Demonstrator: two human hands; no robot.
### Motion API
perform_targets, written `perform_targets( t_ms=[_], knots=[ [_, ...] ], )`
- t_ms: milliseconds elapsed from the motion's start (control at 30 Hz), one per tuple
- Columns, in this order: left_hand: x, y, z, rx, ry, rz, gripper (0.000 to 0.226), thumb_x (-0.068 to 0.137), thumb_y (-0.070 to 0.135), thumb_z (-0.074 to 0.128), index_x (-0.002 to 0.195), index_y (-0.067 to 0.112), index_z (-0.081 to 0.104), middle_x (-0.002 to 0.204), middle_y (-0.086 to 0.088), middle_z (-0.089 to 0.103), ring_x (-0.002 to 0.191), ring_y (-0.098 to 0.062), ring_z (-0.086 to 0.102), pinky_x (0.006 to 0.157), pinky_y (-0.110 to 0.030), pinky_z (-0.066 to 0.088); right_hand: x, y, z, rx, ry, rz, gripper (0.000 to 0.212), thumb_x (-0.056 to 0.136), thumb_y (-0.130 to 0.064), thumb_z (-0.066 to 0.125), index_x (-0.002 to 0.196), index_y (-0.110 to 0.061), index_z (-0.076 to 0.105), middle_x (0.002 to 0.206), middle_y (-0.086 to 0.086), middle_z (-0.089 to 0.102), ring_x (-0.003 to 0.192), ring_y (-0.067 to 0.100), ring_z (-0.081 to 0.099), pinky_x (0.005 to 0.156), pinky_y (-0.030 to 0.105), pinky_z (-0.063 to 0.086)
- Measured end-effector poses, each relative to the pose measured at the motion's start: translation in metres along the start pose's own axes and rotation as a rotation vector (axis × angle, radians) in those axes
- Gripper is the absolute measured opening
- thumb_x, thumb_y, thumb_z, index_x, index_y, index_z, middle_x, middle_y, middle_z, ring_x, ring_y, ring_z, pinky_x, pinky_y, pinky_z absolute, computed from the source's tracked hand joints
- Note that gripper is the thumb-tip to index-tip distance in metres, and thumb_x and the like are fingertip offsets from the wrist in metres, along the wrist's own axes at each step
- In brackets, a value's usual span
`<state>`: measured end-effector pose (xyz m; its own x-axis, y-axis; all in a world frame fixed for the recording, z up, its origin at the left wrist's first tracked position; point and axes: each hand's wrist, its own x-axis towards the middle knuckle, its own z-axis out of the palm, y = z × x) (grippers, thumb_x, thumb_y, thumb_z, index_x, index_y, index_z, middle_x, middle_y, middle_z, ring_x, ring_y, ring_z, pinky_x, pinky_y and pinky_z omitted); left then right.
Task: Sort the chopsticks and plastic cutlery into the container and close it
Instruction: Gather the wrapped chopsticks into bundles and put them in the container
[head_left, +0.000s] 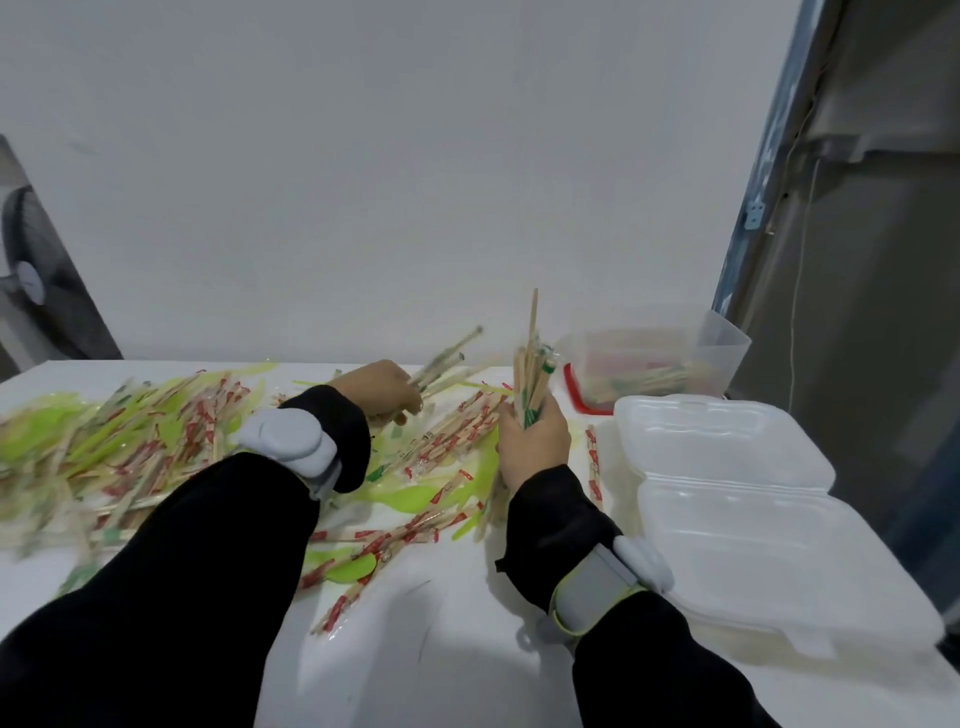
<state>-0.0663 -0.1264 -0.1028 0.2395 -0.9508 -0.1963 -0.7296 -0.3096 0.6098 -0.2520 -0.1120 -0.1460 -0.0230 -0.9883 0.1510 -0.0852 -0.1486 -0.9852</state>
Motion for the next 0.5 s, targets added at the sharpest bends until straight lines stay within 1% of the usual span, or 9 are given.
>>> perform_targets(
  t_ms=[67, 100, 133, 233, 267, 300, 333, 433, 500],
  knots=[
    [-0.009, 0.005, -0.009, -0.232, -0.076, -0.002, 0.015, 0.089, 0.004, 0.054, 0.075, 0.004, 0.049, 0.075, -0.014, 0.047, 0.06, -0.019, 0.068, 0.046, -0.024, 0.04, 0.001, 0.0, -0.001, 0.024, -0.008, 0.018, 0.011, 0.09, -0.02, 0.058, 0.1, -0.017, 0.054, 0.09, 0.002, 0.059, 0.085, 0.026, 0.06, 0.085, 0.04, 0.053],
    [-0.013, 0.007, -0.012, -0.287, -0.087, 0.009, 0.014, 0.089, 0.003, 0.052, 0.076, 0.002, 0.05, 0.074, -0.013, 0.049, 0.061, -0.022, 0.069, 0.045, -0.024, 0.04, 0.002, -0.001, -0.001, 0.037, -0.017, 0.027, 0.01, 0.09, -0.022, 0.059, 0.096, -0.017, 0.053, 0.088, 0.003, 0.059, 0.082, 0.026, 0.06, 0.085, 0.043, 0.053],
    [-0.016, 0.009, -0.013, -0.331, -0.084, 0.025, 0.012, 0.087, 0.003, 0.053, 0.075, 0.001, 0.052, 0.074, -0.013, 0.054, 0.056, -0.022, 0.066, 0.044, -0.024, 0.039, 0.002, -0.001, -0.002, 0.052, -0.026, 0.036, 0.01, 0.089, -0.023, 0.06, 0.093, -0.016, 0.053, 0.086, 0.004, 0.059, 0.08, 0.026, 0.059, 0.084, 0.045, 0.053],
    [-0.028, 0.013, -0.014, -0.462, -0.099, 0.123, 0.013, 0.074, 0.012, 0.06, 0.076, 0.0, 0.055, 0.074, -0.019, 0.058, 0.042, -0.021, 0.044, 0.047, -0.027, 0.029, 0.003, -0.006, -0.006, 0.124, -0.04, 0.056, 0.012, 0.088, -0.022, 0.063, 0.082, -0.016, 0.054, 0.08, 0.006, 0.058, 0.073, 0.025, 0.056, 0.078, 0.039, 0.051],
    [-0.031, 0.014, -0.011, -0.544, -0.134, 0.149, 0.012, 0.075, 0.012, 0.058, 0.077, 0.001, 0.054, 0.068, -0.018, 0.056, 0.039, -0.019, 0.04, 0.046, -0.025, 0.029, 0.004, -0.01, -0.008, 0.151, -0.045, 0.062, 0.016, 0.088, -0.021, 0.063, 0.077, -0.018, 0.052, 0.078, 0.005, 0.058, 0.069, 0.024, 0.055, 0.075, 0.035, 0.049],
    [-0.035, 0.016, -0.007, -0.633, -0.177, 0.171, 0.008, 0.081, 0.008, 0.051, 0.078, 0.002, 0.051, 0.06, -0.015, 0.054, 0.036, -0.017, 0.038, 0.044, -0.022, 0.03, 0.004, -0.013, -0.009, 0.184, -0.053, 0.066, 0.019, 0.087, -0.02, 0.064, 0.073, -0.018, 0.05, 0.075, 0.006, 0.057, 0.065, 0.022, 0.053, 0.071, 0.031, 0.047],
    [-0.038, 0.018, -0.001, -0.712, -0.231, 0.193, 0.01, 0.086, 0.003, 0.042, 0.078, 0.002, 0.048, 0.054, -0.009, 0.054, 0.033, -0.014, 0.038, 0.041, -0.02, 0.03, 0.003, -0.018, -0.01, 0.216, -0.065, 0.062, 0.021, 0.087, -0.018, 0.065, 0.072, -0.018, 0.049, 0.072, 0.005, 0.056, 0.062, 0.02, 0.051, 0.066, 0.026, 0.046],
    [-0.05, 0.025, 0.018, -0.855, -0.386, 0.245, 0.021, 0.088, 0.0, 0.03, 0.075, 0.003, 0.046, 0.051, -0.003, 0.052, 0.031, -0.01, 0.036, 0.038, -0.02, 0.028, -0.001, -0.03, -0.011, 0.239, -0.109, 0.005, 0.016, 0.084, -0.018, 0.069, 0.08, -0.016, 0.054, 0.07, 0.0, 0.055, 0.06, 0.015, 0.051, 0.054, 0.016, 0.044],
    [-0.051, 0.027, 0.027, -0.942, -0.405, 0.232, 0.03, 0.088, 0.003, 0.029, 0.07, 0.004, 0.054, 0.056, -0.005, 0.05, 0.031, -0.011, 0.035, 0.039, -0.02, 0.026, -0.003, -0.034, -0.01, 0.219, -0.165, -0.013, 0.016, 0.083, -0.019, 0.07, 0.09, -0.013, 0.057, 0.073, 0.001, 0.057, 0.06, 0.014, 0.05, 0.053, 0.016, 0.044]
  ],
)
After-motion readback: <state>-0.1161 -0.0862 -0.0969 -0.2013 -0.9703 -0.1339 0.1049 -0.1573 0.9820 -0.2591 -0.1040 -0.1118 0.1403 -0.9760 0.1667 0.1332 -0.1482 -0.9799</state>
